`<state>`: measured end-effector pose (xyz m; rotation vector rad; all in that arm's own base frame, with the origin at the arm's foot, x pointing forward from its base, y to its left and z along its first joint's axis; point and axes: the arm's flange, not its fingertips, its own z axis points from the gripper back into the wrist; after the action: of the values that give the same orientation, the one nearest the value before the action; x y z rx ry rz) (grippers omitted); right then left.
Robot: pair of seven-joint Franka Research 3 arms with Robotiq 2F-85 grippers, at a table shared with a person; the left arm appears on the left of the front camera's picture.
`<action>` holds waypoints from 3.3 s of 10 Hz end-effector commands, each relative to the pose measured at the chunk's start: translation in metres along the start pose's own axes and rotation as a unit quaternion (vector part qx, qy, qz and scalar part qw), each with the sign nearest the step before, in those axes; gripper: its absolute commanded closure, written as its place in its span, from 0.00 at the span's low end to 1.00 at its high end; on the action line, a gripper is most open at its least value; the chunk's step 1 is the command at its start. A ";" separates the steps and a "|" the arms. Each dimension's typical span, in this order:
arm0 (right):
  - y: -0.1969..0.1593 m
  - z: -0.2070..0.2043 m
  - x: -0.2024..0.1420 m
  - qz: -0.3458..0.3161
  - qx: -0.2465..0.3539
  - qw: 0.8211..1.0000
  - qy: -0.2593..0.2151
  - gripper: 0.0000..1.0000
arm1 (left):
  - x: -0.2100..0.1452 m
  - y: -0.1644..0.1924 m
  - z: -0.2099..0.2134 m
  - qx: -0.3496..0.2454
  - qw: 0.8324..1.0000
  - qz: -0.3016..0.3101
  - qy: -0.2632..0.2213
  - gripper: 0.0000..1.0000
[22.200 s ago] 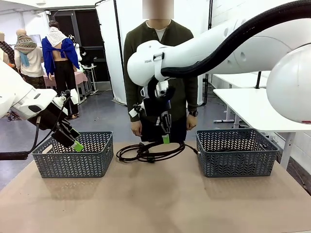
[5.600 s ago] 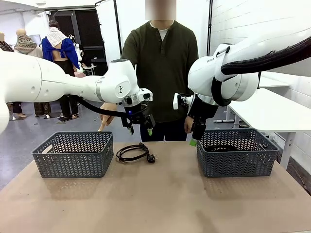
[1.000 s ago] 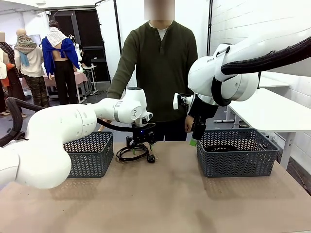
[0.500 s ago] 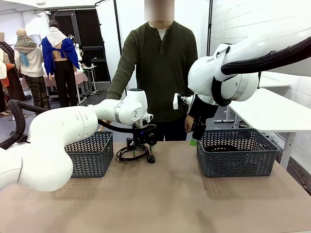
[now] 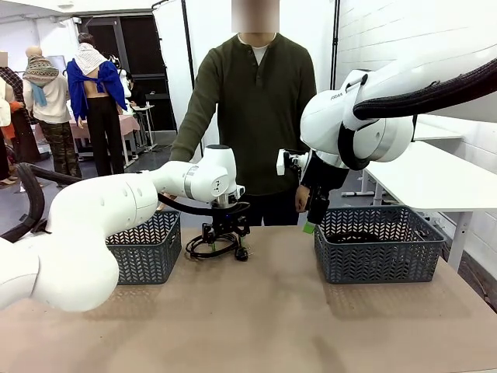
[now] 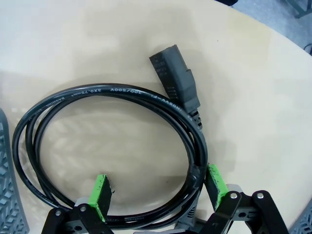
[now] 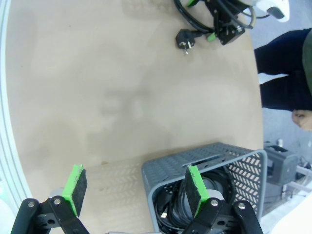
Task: Organize the cables according to human instructions.
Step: Pick up a bundle of cables and place it in the basket indicated by the human.
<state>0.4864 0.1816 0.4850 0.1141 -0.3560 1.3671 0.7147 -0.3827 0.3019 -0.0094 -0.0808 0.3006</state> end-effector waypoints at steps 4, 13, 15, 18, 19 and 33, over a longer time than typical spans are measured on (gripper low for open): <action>0.000 0.000 0.000 -0.002 -0.003 1.000 0.004 0.00 | 0.042 -0.046 0.005 0.001 1.000 0.006 -0.026 0.08; 0.000 0.000 0.000 -0.002 -0.003 1.000 0.004 0.00 | 0.042 -0.045 0.004 -0.013 1.000 0.001 -0.012 1.00; 0.000 0.000 0.000 -0.002 -0.003 1.000 0.004 0.00 | 0.042 -0.045 0.005 -0.026 1.000 0.001 -0.004 1.00; 0.000 0.000 0.000 -0.002 -0.003 1.000 0.004 0.00 | 0.035 -0.043 0.027 -0.023 1.000 -0.001 -0.015 1.00; 0.000 0.000 0.000 -0.002 -0.003 1.000 0.004 0.00 | 0.028 -0.045 0.040 -0.020 0.999 -0.025 -0.013 1.00; 0.000 0.000 0.000 -0.002 -0.003 1.000 0.004 0.00 | -0.036 -0.036 0.229 0.065 0.952 -0.299 0.020 1.00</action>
<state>0.4865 0.1815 0.4850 0.1140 -0.3561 1.3668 0.6357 -0.4059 0.4985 0.0547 -0.0349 -0.2633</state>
